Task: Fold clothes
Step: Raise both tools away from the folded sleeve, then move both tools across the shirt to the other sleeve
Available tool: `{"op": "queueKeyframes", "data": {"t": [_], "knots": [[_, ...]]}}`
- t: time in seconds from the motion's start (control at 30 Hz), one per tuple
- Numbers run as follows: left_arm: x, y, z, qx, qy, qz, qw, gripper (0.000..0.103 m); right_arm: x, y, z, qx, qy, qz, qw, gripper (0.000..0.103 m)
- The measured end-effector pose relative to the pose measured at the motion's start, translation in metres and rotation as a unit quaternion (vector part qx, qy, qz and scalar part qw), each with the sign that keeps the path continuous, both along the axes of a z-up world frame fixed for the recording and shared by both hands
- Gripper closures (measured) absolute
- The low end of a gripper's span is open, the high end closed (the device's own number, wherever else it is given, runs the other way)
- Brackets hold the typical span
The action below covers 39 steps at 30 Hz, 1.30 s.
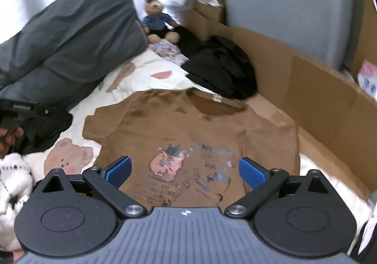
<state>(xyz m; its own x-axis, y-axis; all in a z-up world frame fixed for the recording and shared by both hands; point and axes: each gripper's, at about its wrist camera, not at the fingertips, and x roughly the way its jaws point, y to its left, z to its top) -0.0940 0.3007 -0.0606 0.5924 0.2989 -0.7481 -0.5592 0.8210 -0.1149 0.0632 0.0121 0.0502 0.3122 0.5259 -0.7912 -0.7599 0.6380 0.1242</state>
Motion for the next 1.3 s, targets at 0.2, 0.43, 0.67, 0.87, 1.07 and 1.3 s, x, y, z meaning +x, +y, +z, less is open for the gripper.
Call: {"op": "queueKeyframes", "data": {"t": [0.2,0.43,0.67,0.87,1.07,1.3], "knots": [[-0.007,0.004,-0.007,0.023,0.005,-0.063,0.9977,0.001,-0.015,0.014,0.000,-0.006,0.010,0.017,1.000,0.003],[-0.002,0.028,-0.011,-0.021,0.002,-0.036,0.9991,0.001,-0.027,0.027,-0.009,-0.017,-0.018,0.024,0.999,0.003],[-0.001,0.050,0.017,0.024,0.008,-0.031,0.9992,0.001,-0.022,0.047,-0.008,-0.004,-0.002,0.030,1.000,0.003],[-0.007,0.075,0.022,0.052,0.006,-0.040,0.9978,0.001,-0.028,0.082,-0.007,0.016,-0.009,0.040,0.999,0.003],[-0.016,0.103,0.013,0.039,-0.002,0.009,0.9992,0.001,-0.046,0.110,-0.015,0.014,-0.004,0.064,0.998,0.003],[-0.019,0.134,-0.011,0.033,0.001,0.034,0.9989,0.001,-0.064,0.131,-0.028,0.006,-0.011,0.099,0.995,0.003]]}}
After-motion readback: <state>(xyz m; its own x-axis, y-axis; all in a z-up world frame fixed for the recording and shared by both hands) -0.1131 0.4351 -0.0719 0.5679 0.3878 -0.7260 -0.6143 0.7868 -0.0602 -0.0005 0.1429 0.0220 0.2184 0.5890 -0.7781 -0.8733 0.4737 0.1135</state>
